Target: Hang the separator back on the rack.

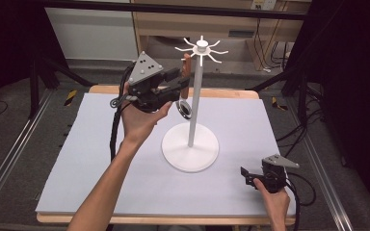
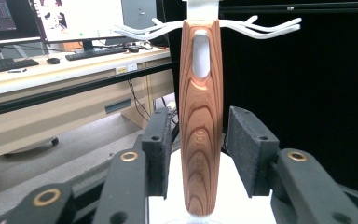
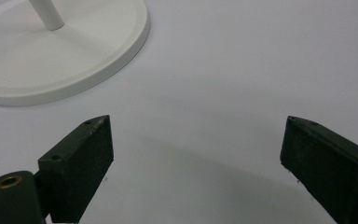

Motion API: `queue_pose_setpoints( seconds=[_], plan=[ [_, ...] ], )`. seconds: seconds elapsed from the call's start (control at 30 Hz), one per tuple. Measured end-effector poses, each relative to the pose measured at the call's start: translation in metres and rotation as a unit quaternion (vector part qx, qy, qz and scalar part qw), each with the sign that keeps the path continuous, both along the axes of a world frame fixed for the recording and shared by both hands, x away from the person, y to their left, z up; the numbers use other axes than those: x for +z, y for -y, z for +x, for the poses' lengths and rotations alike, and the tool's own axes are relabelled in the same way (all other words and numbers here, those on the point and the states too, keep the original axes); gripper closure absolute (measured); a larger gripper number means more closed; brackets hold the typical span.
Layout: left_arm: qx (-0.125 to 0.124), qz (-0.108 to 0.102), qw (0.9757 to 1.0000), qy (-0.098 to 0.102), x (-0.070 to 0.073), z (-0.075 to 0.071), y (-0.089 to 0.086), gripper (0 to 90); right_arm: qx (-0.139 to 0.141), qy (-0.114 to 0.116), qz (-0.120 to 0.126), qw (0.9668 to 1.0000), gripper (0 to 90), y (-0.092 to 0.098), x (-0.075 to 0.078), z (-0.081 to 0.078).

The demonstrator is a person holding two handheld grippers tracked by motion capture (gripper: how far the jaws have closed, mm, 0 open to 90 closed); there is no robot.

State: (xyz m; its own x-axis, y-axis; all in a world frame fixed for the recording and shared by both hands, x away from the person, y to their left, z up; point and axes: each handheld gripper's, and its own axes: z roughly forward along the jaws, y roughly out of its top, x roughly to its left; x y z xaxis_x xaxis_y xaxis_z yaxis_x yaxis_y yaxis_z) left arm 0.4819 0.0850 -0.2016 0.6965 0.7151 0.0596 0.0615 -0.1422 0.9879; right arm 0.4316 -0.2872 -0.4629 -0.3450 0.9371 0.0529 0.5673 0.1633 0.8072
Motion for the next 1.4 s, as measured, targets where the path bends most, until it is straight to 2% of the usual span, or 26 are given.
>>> queue_pose_setpoints(
  seconds=[0.1,0.3,0.43,0.6,0.7,0.8,0.97,1.0,1.23,1.4],
  plan=[
    [-0.002,0.0,1.0,0.002,-0.002,-0.003,-0.003,56.2,-0.001,0.0,0.0,1.0,9.9,0.0,0.0,0.0],
    [-0.001,0.018,0.9998,-0.005,-0.01,-0.007,-0.015,50.3,-0.001,0.002,0.003,1.0,9.9,0.0,0.0,0.0],
    [0.003,0.026,0.9996,-0.008,-0.02,-0.012,-0.025,47.9,0.0,0.004,0.004,1.0,9.9,0.001,0.0,0.001],
    [0.009,0.04,0.9989,-0.022,-0.035,-0.016,-0.038,45.1,0.0,0.001,0.005,1.0,9.9,0.0,0.0,0.0],
    [0.005,0.042,0.9989,-0.019,-0.046,-0.016,-0.048,43.7,0.0,-0.001,0.006,1.0,9.9,-0.001,0.0,0.0],
    [0.009,0.043,0.9983,-0.039,-0.059,-0.016,-0.057,43.0,-0.001,-0.002,0.005,1.0,9.8,-0.001,-0.001,0.0],
    [0.017,0.048,0.997,-0.058,-0.08,-0.018,-0.07,41.6,-0.002,-0.002,0.006,1.0,9.7,0.001,-0.002,0.0],
    [0.02,0.051,0.9963,-0.067,-0.085,-0.019,-0.072,41.4,-0.002,-0.003,0.007,1.0,9.7,0.001,-0.002,0.0],
    [0.023,0.064,0.9935,-0.091,-0.121,-0.024,-0.085,39.4,-0.002,-0.005,0.007,1.0,9.7,0.0,-0.003,0.0],
    [0.03,0.075,0.9899,-0.116,-0.153,-0.027,-0.096,38.3,-0.005,-0.003,0.004,1.0,9.5,0.001,-0.004,0.0]
  ],
)
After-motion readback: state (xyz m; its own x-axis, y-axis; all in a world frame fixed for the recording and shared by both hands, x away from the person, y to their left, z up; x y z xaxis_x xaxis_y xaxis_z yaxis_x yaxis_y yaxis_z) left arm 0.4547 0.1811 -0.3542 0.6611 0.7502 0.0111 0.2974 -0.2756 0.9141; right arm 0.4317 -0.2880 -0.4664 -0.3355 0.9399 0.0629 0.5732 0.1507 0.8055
